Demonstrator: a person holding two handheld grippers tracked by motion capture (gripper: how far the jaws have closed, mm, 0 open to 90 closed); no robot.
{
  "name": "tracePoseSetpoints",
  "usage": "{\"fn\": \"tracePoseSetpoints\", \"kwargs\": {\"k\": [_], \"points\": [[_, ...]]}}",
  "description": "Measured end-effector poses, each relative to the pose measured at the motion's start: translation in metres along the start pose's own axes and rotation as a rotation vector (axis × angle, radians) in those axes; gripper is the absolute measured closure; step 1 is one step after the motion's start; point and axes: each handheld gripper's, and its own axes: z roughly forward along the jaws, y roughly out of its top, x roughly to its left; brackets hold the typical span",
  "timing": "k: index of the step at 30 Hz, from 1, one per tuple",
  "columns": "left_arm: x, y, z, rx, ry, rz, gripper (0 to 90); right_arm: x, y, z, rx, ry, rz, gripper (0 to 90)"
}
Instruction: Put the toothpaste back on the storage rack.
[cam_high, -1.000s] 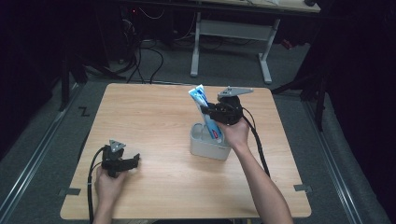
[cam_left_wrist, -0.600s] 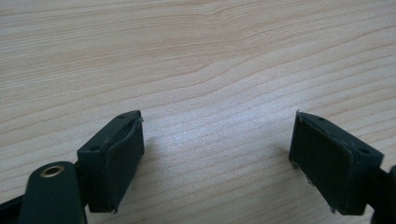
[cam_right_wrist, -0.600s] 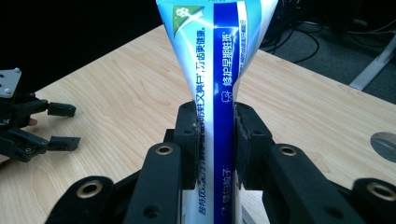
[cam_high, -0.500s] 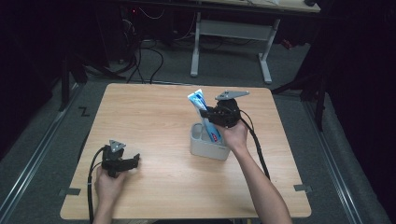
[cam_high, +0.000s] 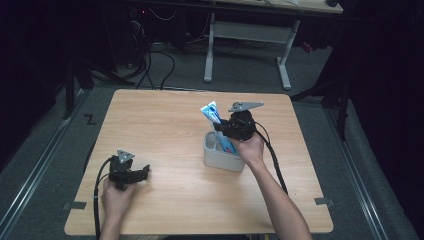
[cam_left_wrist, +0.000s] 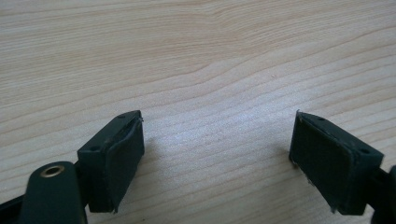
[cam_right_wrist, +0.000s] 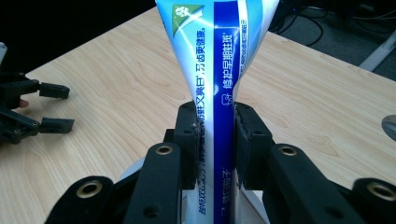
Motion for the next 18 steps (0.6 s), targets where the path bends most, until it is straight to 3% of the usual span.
{"fn": "tracePoseSetpoints", "kwargs": {"k": [6,13,18], "points": [[0.000,0.000,0.000,-0.001,0.000,-0.001,18.1,-0.001,-0.003,0.000,0.009,-0.001,-0.004,73.4],[0.000,0.000,0.000,-0.001,0.000,-0.001,18.1,-0.007,-0.014,-0.002,0.016,0.004,0.024,73.4],[0.000,0.000,0.000,0.000,0.000,-0.001,18.1,-0.004,-0.017,-0.002,0.024,-0.010,0.003,73.2]]}}
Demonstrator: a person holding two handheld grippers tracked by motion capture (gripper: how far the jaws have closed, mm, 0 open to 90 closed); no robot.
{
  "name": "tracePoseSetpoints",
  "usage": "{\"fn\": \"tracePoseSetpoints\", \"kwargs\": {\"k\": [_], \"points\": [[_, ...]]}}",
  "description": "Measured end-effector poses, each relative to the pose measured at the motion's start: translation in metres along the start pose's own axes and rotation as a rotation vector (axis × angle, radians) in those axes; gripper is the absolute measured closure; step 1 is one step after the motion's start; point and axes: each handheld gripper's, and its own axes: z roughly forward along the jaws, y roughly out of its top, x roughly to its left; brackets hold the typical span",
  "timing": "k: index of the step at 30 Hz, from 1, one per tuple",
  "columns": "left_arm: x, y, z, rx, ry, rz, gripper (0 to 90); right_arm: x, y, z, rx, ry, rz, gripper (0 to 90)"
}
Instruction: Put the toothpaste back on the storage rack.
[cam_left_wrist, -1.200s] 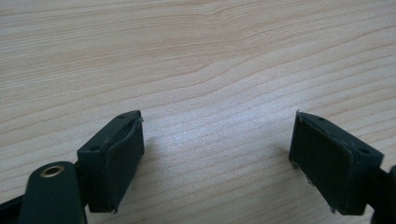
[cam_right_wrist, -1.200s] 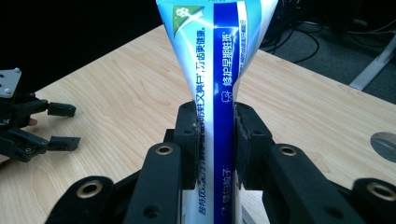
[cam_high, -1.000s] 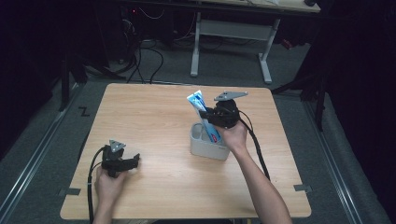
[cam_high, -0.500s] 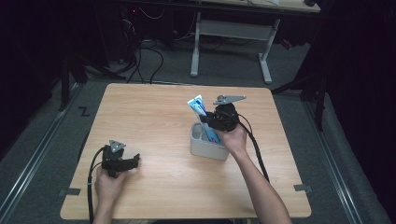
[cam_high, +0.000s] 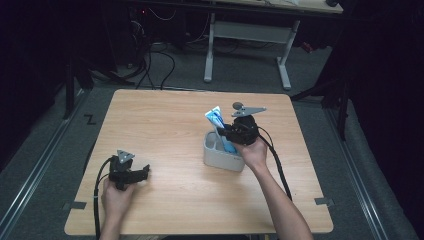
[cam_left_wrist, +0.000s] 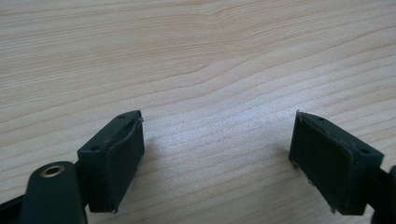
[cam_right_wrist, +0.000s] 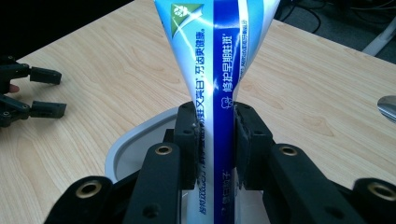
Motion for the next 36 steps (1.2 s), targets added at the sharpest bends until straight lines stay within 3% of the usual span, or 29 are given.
{"fn": "tracePoseSetpoints", "kwargs": {"k": [14,28,31,36], "points": [[0.000,0.000,0.000,0.000,0.000,-0.001,18.0,0.002,-0.015,-0.003,-0.002,0.005,-0.008,73.0],[0.000,0.000,0.000,0.000,0.001,-0.002,18.1,0.005,-0.019,-0.005,-0.008,0.000,-0.015,70.5],[0.000,0.000,0.000,0.000,0.001,-0.002,18.1,0.005,-0.019,-0.005,0.000,-0.007,-0.014,65.8],[0.000,0.000,0.000,0.000,0.002,-0.001,18.1,0.005,-0.021,-0.010,-0.031,-0.020,0.001,52.6]]}}
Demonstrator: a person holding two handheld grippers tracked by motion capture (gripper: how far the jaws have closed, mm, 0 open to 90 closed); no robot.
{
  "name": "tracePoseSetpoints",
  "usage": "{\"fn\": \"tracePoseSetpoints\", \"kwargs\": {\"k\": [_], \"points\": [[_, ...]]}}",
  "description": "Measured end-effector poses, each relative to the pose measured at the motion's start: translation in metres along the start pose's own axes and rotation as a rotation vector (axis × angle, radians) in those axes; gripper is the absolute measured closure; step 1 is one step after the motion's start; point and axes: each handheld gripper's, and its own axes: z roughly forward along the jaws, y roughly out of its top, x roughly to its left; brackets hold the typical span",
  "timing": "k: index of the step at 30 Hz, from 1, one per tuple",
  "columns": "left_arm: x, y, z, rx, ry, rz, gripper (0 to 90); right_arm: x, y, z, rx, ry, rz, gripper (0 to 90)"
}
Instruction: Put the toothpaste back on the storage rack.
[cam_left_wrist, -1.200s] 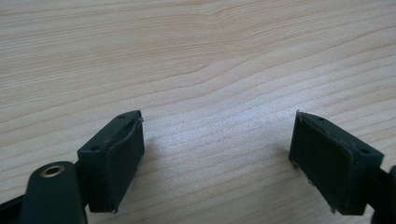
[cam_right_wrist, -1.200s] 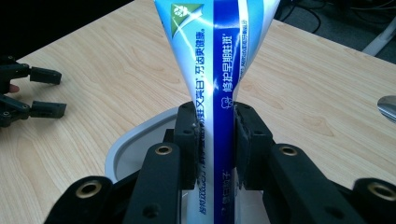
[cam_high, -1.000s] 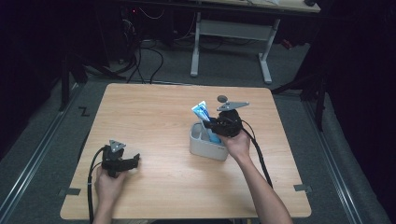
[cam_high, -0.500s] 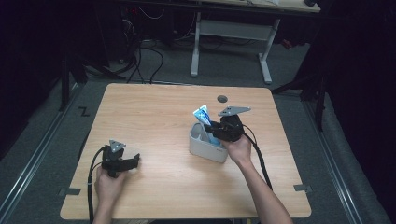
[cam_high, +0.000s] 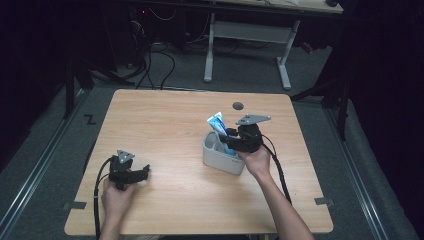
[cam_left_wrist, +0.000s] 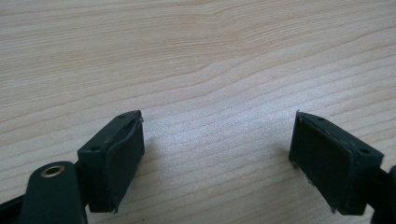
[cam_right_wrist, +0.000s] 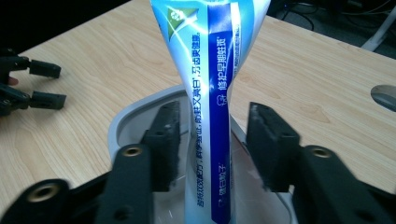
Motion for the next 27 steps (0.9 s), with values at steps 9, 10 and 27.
{"fn": "tracePoseSetpoints", "kwargs": {"k": [9,10,27], "points": [[0.000,0.000,0.000,0.000,0.000,-0.001,18.1,0.001,-0.005,-0.010,-0.026,-0.029,-0.012,45.4],[0.000,0.000,0.000,0.000,0.000,0.000,18.1,0.001,-0.005,-0.012,-0.032,-0.031,-0.010,45.3],[0.000,0.000,0.000,0.000,-0.004,0.001,18.1,-0.007,-0.006,-0.040,-0.113,-0.081,0.011,45.0]]}}
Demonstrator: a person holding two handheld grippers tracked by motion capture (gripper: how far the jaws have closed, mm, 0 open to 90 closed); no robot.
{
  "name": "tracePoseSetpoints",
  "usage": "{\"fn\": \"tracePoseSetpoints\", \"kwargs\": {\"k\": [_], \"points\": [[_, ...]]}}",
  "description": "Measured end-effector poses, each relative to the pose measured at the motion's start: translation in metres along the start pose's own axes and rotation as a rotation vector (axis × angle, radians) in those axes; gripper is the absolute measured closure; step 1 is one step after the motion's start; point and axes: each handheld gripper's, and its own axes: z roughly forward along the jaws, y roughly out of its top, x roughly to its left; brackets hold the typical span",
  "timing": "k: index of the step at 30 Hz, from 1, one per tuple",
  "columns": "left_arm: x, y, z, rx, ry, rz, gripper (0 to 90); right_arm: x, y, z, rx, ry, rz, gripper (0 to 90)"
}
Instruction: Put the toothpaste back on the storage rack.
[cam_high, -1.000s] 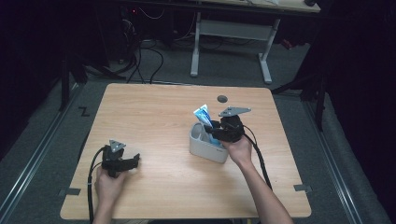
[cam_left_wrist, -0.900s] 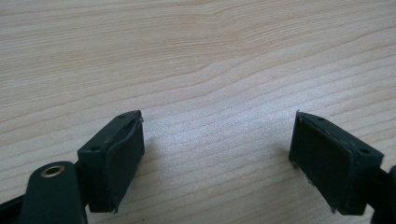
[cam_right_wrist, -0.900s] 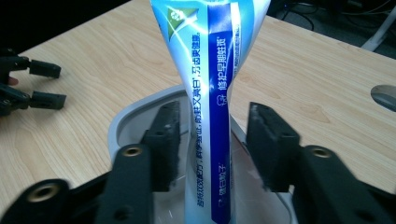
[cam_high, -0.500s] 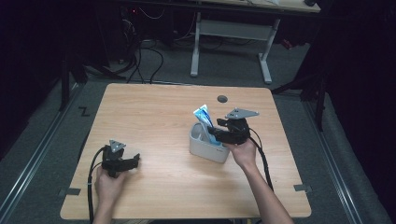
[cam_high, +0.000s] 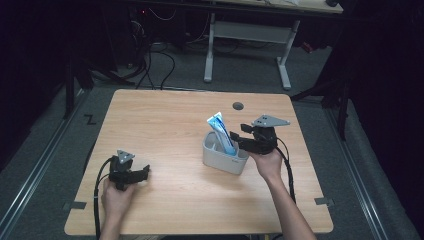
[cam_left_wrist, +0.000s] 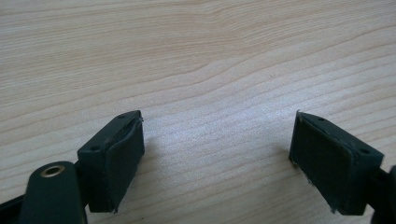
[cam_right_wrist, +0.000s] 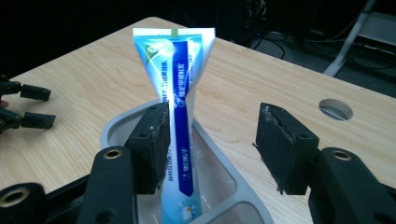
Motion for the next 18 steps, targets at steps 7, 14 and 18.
{"fn": "tracePoseSetpoints", "kwargs": {"k": [7,14,18], "points": [[0.000,0.000,0.000,0.000,-0.001,0.001,18.0,-0.007,-0.001,-0.011,-0.021,-0.018,0.019,44.9],[0.000,0.000,0.000,0.000,-0.001,0.001,18.1,-0.013,-0.005,-0.024,-0.037,-0.031,0.030,44.0],[0.000,0.000,0.000,0.001,-0.004,0.001,18.1,-0.017,-0.008,-0.031,-0.048,-0.041,0.040,43.8]]}}
